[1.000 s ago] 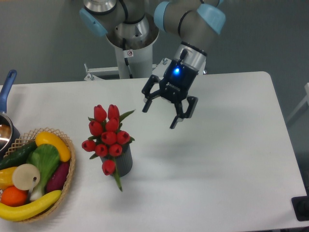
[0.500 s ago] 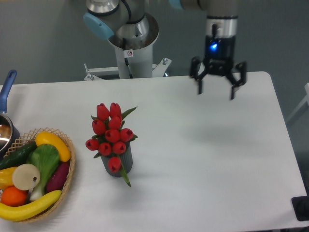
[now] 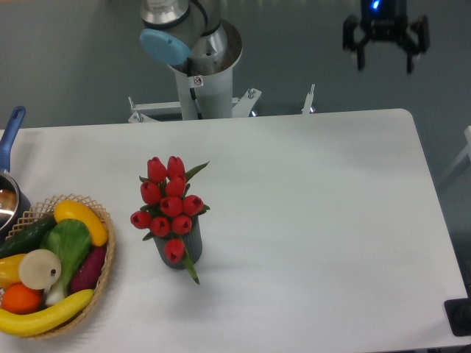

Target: Insert the flowers into the vase

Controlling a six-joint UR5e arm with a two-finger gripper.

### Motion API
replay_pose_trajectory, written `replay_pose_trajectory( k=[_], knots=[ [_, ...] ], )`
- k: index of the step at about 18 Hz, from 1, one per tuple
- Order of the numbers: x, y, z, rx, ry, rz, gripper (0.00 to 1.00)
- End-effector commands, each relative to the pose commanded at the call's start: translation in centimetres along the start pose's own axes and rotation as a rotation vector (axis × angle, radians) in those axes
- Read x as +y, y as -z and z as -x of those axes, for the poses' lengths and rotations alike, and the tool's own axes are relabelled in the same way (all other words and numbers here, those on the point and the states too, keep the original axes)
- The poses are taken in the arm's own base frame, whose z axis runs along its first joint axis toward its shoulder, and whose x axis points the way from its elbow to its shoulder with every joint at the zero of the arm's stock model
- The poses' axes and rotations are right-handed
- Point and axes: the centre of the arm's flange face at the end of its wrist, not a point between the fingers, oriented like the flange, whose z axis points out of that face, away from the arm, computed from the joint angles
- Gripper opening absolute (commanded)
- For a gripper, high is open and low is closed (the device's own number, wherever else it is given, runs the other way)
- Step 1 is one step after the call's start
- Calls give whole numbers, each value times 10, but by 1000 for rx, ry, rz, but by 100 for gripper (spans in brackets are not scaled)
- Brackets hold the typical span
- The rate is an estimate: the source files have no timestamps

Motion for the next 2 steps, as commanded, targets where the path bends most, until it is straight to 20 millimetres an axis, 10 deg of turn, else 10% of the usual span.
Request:
replay_pose_trajectory(
  k=[2],
  knots=[
    [7,16,-1,32,23,5,100]
  ],
)
